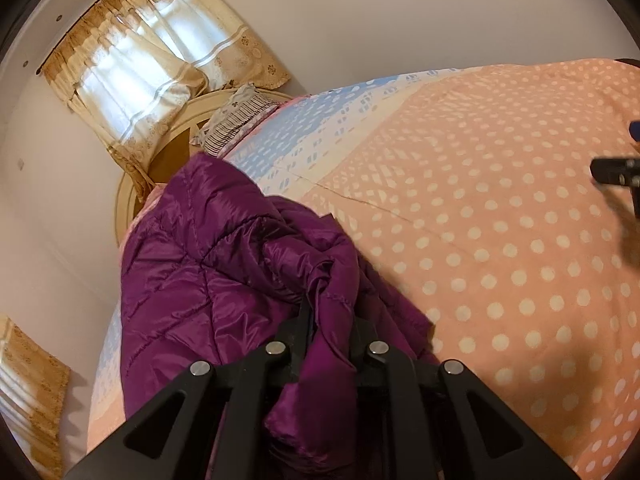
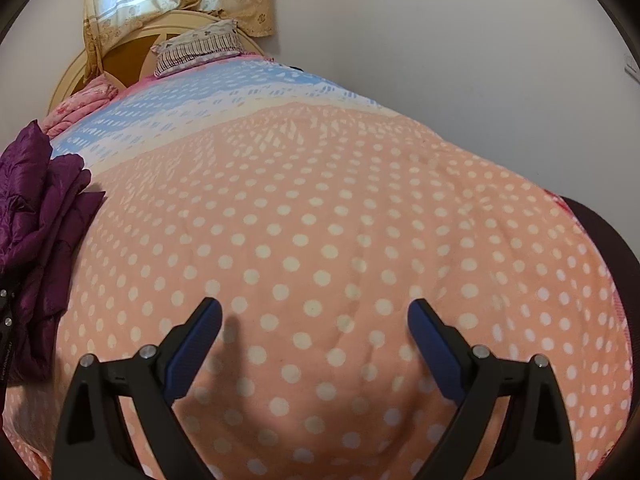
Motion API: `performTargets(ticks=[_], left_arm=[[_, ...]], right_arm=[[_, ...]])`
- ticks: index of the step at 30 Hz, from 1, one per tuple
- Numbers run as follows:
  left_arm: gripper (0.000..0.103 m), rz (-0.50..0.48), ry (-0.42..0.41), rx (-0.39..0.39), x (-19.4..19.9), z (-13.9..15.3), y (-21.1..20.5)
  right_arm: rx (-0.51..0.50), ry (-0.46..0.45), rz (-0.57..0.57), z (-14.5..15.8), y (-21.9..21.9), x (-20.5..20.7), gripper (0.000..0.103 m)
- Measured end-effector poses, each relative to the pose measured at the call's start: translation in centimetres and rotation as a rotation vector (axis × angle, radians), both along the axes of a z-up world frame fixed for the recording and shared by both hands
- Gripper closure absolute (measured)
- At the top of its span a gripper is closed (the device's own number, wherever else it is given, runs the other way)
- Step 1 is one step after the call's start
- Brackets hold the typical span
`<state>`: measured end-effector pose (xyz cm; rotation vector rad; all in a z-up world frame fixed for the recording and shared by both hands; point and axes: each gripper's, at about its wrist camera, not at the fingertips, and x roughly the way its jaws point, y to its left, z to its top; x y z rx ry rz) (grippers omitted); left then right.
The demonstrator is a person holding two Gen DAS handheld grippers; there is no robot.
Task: Fold large clothes
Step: 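Lift the jacket with the left tool and drag it across the bed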
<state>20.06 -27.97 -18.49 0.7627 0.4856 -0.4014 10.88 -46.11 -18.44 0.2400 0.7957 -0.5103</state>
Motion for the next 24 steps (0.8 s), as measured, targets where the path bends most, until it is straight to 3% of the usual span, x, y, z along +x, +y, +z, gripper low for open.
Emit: performTargets(ticks=[2, 4, 10, 11, 13, 18, 22, 24], left_arm=[[0.078, 0.008, -0.013, 0.035, -0.4, 0.3, -1.0], [0.059, -0.019, -0.023, 0.035, -1.2, 1.3, -2.0], [0.043, -0.067, -0.089, -0.106, -3.0, 7.9, -2.2], [0.035, -0.048, -0.12, -0.137, -2.5, 9.7, -1.4], [0.024, 0.012, -0.153, -0.17, -1.2, 11.7, 0.2], [0.022, 0.327, -0.178, -0.186, 6.7, 13.4, 7.7], [0.022, 0.586, -0.124, -0.228, 13.4, 12.0, 13.9], [0.022, 0.652, -0.074, -0.256, 15.4, 10.9, 15.6]], right_arm=[[0.005, 0.003, 0.001, -0.2, -0.3, 0.2, 0.007], [0.006, 0.004, -0.003, -0.4, -0.3, 0.6, 0.007], [0.009, -0.01, -0.002, 0.1, -0.7, 1.7, 0.008], [0.017, -0.016, 0.002, 0.4, -0.6, 1.9, 0.011], [0.043, -0.018, 0.029, 0.9, -0.3, 3.0, 0.028], [0.089, -0.076, 0.119, 3.9, 2.4, 6.5, 0.034], [0.11, -0.151, 0.212, 8.2, 6.1, 10.5, 0.043], [0.119, -0.175, 0.254, 10.2, 8.4, 13.2, 0.045]])
